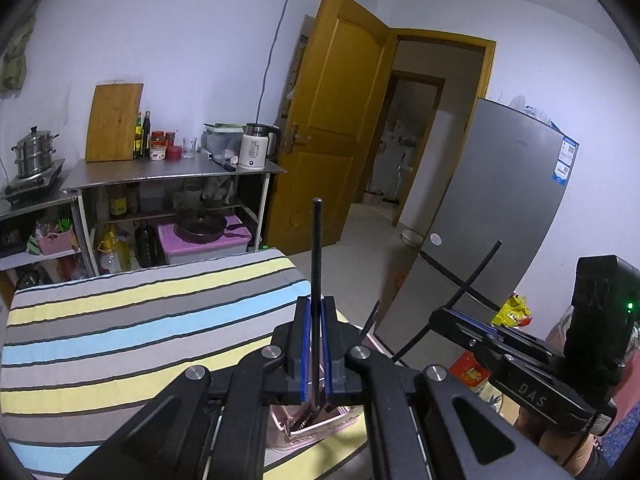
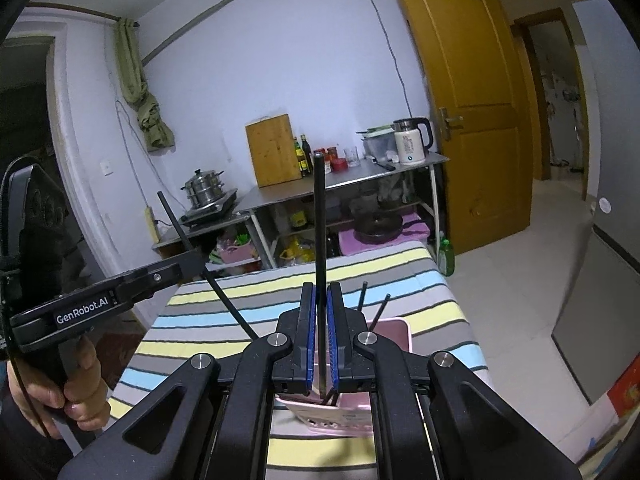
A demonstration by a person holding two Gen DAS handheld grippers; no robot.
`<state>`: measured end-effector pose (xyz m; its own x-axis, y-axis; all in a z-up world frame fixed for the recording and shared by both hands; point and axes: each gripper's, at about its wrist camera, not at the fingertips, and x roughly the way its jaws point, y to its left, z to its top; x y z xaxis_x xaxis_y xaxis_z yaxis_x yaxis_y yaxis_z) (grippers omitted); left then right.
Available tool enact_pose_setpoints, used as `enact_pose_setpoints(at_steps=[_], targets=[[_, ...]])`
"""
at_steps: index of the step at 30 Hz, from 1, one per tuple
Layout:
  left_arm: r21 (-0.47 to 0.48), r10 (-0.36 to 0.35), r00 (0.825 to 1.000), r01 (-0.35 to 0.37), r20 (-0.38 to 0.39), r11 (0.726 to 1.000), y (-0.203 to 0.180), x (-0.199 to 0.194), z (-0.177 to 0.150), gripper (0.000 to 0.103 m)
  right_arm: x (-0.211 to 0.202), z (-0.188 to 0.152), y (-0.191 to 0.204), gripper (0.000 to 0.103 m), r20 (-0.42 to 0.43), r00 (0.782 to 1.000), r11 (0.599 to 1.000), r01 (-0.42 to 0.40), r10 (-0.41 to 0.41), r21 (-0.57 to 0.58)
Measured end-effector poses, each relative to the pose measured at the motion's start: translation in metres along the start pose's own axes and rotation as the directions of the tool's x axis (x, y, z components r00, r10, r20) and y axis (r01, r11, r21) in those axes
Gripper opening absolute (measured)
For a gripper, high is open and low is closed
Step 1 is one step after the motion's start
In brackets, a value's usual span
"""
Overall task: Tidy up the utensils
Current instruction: 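Open both tools to drop the black chopsticks into the pink holder, then move both tools back to the remaining chopsticks on the bedspread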
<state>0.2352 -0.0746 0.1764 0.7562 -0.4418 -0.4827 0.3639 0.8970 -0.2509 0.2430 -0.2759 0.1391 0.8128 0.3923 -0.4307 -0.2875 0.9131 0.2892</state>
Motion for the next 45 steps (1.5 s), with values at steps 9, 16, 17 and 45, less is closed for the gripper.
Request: enact_pose_setpoints(at_steps=[9,16,17,45], targets=[[-0.025,0.002,0.998,-0.004,-0.061,1.0,0.02,0.033,-0.021,0.005,0.031,-0.024,-0.006,0.005,-0.071,0.997,1.0,0.007,-0.005,0.019],[-0.025,0.01,0.993,-0.013,-0.113,1.0,0.029,0.052,-0.039,0.005,0.051,-0.043,-0.008,0.005,-0.133,0.991,1.0,0.012,-0.009,0.022],[-0.025,0.009,0.993,-0.012,-0.12,1.0,0.029,0.054,-0.041,0.005,0.053,-0.044,-0.01,0.005,-0.139,0.99,1.0,0.013,-0.01,0.023],[-0.065,0.025,0.996,-0.03,-0.082,0.997,0.036,0.009,-0.064,0.012,0.028,-0.054,-0.009,0.016,-0.147,0.989,0.999,0.014,-0.008,0.039]])
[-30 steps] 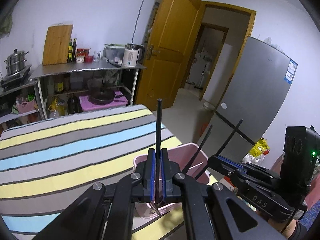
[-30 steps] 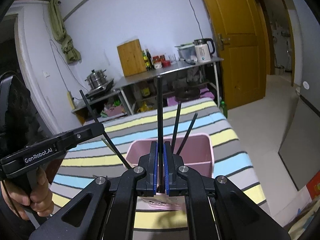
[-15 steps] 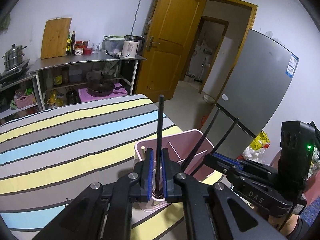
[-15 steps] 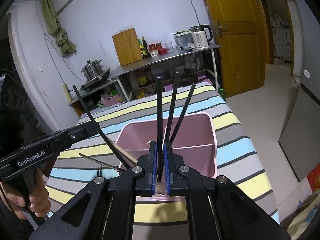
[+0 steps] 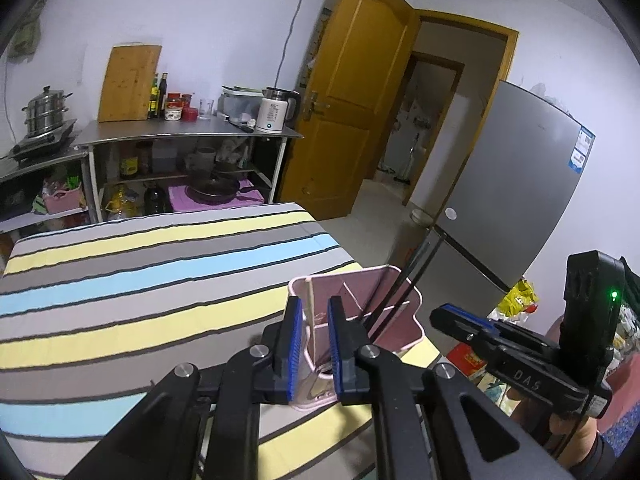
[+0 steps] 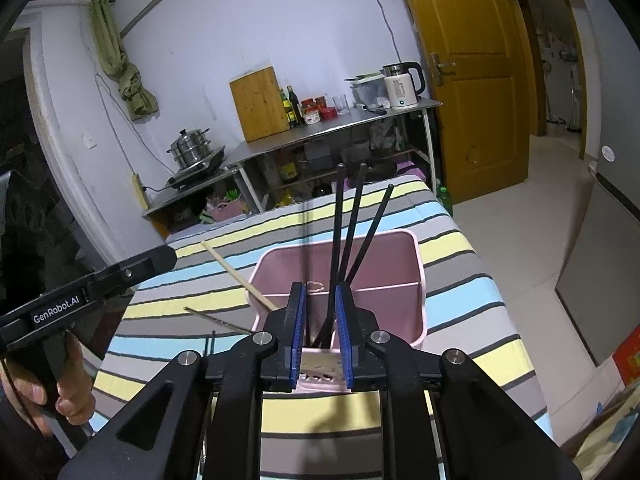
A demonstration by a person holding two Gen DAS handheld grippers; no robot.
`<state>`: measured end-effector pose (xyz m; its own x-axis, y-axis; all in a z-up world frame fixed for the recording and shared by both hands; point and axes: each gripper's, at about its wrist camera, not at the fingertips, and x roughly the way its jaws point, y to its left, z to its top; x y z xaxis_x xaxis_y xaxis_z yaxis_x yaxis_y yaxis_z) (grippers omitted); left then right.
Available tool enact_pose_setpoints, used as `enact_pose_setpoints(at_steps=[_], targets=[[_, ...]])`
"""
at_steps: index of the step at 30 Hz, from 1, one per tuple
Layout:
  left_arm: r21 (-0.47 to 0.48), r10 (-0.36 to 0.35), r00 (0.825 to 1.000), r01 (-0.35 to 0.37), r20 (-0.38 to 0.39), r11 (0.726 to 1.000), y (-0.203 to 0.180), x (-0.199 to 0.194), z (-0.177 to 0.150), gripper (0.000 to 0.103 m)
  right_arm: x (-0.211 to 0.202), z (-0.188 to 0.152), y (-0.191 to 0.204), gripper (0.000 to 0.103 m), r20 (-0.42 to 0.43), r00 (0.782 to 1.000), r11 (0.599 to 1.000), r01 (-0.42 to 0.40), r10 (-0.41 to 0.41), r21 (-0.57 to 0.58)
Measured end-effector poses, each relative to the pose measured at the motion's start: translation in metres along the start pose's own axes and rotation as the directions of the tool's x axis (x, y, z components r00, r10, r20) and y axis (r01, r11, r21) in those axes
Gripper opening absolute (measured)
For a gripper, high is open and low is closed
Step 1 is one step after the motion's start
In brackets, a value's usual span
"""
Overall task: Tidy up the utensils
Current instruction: 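Move both tools back to the remaining chopsticks on the bedspread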
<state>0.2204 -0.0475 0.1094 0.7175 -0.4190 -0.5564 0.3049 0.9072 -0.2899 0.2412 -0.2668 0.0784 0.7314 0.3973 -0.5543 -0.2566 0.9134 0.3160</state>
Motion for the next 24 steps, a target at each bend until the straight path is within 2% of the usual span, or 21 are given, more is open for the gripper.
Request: enact_pose_setpoints(at_steps=[7,14,24], targets=[[-0.042,0.053,0.998,-0.052,0.017,0.998,0.015,-0.03,-0.027,0.012,-0.019,-0.012,0.015,0.016,0.019,0.999,0.999,-0.026,0.026,-0.035],[-0.061,0.114,0.993,-0.111,0.034,0.992,0.027,-0.06,-0.06,0.013,-0.023,-0.029,0.033,0.016,0.001,0.999,0.996,-0.045,0.045,-0.079],[-0.105,0.176,0.984,-0.175,-0.008,0.979,0.055,-0.076,-0.096,0.013,-0.012,-0.051,0.052,0.016,-0.065,0.992,0.989,-0.11,0.104,-0.096]])
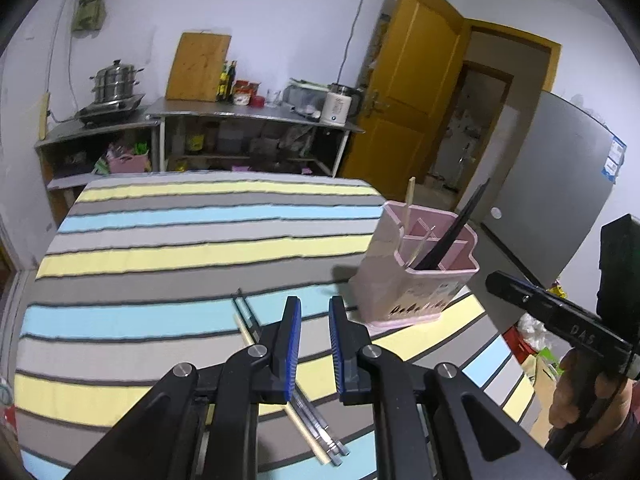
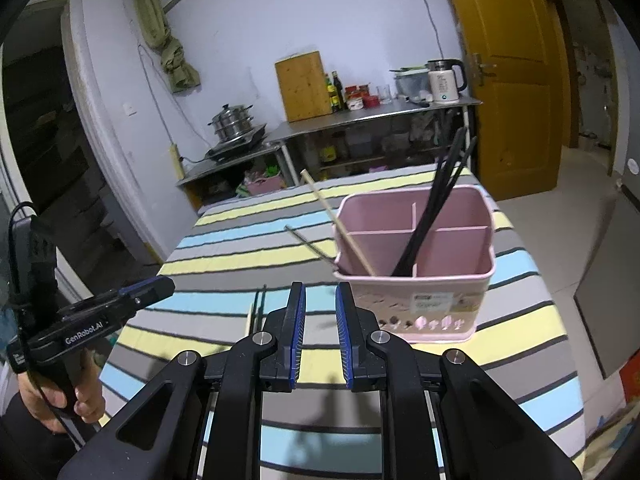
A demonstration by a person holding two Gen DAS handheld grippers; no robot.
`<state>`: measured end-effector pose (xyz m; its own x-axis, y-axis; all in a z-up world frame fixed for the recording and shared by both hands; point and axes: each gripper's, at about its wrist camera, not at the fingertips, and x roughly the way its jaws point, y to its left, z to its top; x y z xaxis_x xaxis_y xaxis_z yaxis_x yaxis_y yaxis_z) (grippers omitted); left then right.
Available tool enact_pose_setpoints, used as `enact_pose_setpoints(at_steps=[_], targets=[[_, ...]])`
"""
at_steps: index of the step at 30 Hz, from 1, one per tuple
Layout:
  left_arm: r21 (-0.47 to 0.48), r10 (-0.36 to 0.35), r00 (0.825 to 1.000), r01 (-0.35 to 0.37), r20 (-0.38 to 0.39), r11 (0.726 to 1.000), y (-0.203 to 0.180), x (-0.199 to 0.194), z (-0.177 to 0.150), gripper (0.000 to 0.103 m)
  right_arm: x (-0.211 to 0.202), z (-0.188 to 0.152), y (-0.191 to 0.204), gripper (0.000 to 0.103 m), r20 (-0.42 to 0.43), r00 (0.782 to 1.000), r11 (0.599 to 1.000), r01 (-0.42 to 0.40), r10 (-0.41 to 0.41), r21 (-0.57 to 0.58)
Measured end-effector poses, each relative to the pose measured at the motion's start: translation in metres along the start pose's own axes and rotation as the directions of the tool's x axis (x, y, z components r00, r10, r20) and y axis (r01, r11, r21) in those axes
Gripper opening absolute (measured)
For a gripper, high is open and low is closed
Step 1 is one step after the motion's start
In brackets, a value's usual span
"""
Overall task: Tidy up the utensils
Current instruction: 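Move both tools back to the remaining chopsticks on the bedspread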
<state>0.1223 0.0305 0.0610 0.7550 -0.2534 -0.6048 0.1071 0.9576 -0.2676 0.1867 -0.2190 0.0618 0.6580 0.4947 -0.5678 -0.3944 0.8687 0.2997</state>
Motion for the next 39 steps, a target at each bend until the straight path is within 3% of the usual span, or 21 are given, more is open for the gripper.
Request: enact_pose_setpoints(at_steps=[12,22,31,39], targets=[[-0.064,0.059,0.992,-0.066,-0.108,0.996,0.035,0.038,-0.036,0.014,0.037,-0.024,0.02,0.016,-0.108,0.993,0.998,-0.054,0.05,-0.031],[-0.12,0.084,0.98,-0.106,-0.178,0.987,0.057,0.081,-0.052,0.026,0.07,-0.044,0.03,0.016,-0.196,0.977,0.995,-0.093,0.082,-0.046],[-0.116,0.13,0.966,-0.159,-0.222,0.981,0.062,0.125,-0.054,0.027,0.084,-0.05,0.031,0.016,-0.23,0.97,0.994,-0.098,0.085,-0.048],[-0.027,0.228,0.957,-0.237,-0.18,0.971,0.049,0.129,-0.058,0.029,0.093,-0.052,0.031,0.016,-0.245,0.965,0.994,-0.101,0.089,-0.039]])
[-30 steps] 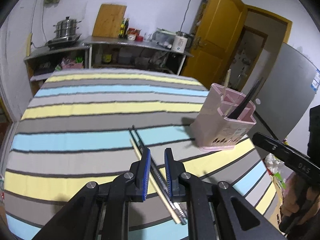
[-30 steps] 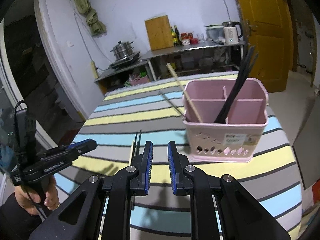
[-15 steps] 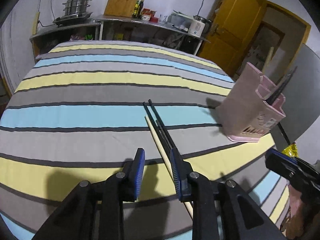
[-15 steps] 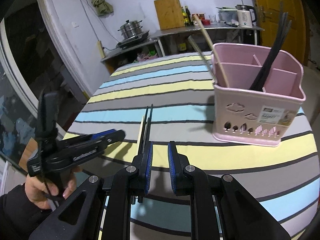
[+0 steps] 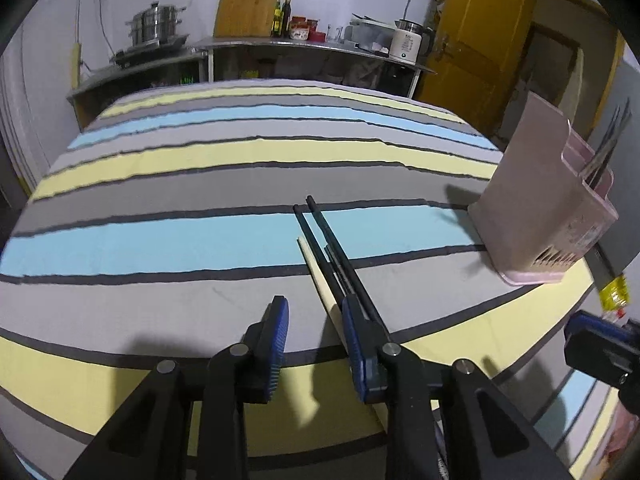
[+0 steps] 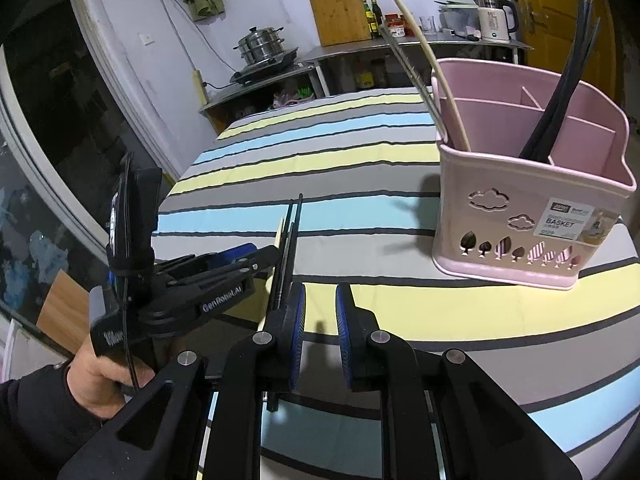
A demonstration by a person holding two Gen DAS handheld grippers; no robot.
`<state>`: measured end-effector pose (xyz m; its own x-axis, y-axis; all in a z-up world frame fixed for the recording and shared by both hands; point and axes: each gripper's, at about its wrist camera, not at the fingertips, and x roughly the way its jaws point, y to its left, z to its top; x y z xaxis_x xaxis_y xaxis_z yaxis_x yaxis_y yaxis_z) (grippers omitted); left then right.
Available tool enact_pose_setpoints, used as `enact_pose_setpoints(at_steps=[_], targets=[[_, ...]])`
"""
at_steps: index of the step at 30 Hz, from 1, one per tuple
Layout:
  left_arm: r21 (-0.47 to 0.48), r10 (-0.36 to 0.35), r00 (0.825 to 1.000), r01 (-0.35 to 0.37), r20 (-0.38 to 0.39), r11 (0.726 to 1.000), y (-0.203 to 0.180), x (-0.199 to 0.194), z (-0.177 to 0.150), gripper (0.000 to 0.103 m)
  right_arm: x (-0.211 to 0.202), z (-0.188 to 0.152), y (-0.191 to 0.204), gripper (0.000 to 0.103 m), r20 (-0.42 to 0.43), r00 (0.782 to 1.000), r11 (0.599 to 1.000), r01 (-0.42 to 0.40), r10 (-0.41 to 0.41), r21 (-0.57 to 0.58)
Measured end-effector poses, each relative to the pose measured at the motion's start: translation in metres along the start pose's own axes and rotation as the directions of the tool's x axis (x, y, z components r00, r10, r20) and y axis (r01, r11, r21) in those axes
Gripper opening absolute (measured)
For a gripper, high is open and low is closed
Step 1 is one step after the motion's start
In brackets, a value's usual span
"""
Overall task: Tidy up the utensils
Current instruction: 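Move both tools back to the remaining chopsticks on the bedspread, then grasp a wooden chopstick with the left tool while the right tool grasps a black chopstick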
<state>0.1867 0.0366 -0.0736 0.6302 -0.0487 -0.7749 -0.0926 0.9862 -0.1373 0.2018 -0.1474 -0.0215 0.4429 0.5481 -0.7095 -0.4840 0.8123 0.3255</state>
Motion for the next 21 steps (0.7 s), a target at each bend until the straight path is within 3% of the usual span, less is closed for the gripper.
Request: enact_pose_setpoints(at_steps=[4,7,9,16,21], targets=[[0.01,0.02,1.0,-0.02,0.004,1.0,0.003,-0.003,-0.003,0.032,0.006,-0.002,0.003,0.016,-0.013,1.0,1.0,-0.008,0.008,-0.009],[0.056,0.075,0.997,-0.075,-0.002,0.996,0.004,-0.003,-0.006,0.029,0.014,-0.004,0.004,0.016,-0.027,1.0,1.0,-0.009,0.009,-0.01],[0.069,0.074,0.997,-0.074,-0.004,0.995,0.005,-0.003,-0.008,0.029,0.022,-0.004,0.005,0.016,-0.036,0.999,1.0,-0.017,0.017,-0.012],[-0.088,-0.055,0.998,0.052,-0.025,0.995,0.042,-0.015,-0.01,0.029,0.061,0.003,0.013,0.016,-0.084,0.996,0.998,-0.029,0.024,-0.054],[-0.131,-0.073,0.997,0.07,-0.016,0.989,0.058,-0.024,-0.012,0.029,0.089,0.011,0.025,0.016,-0.111,0.994,0.996,-0.031,0.021,-0.089]])
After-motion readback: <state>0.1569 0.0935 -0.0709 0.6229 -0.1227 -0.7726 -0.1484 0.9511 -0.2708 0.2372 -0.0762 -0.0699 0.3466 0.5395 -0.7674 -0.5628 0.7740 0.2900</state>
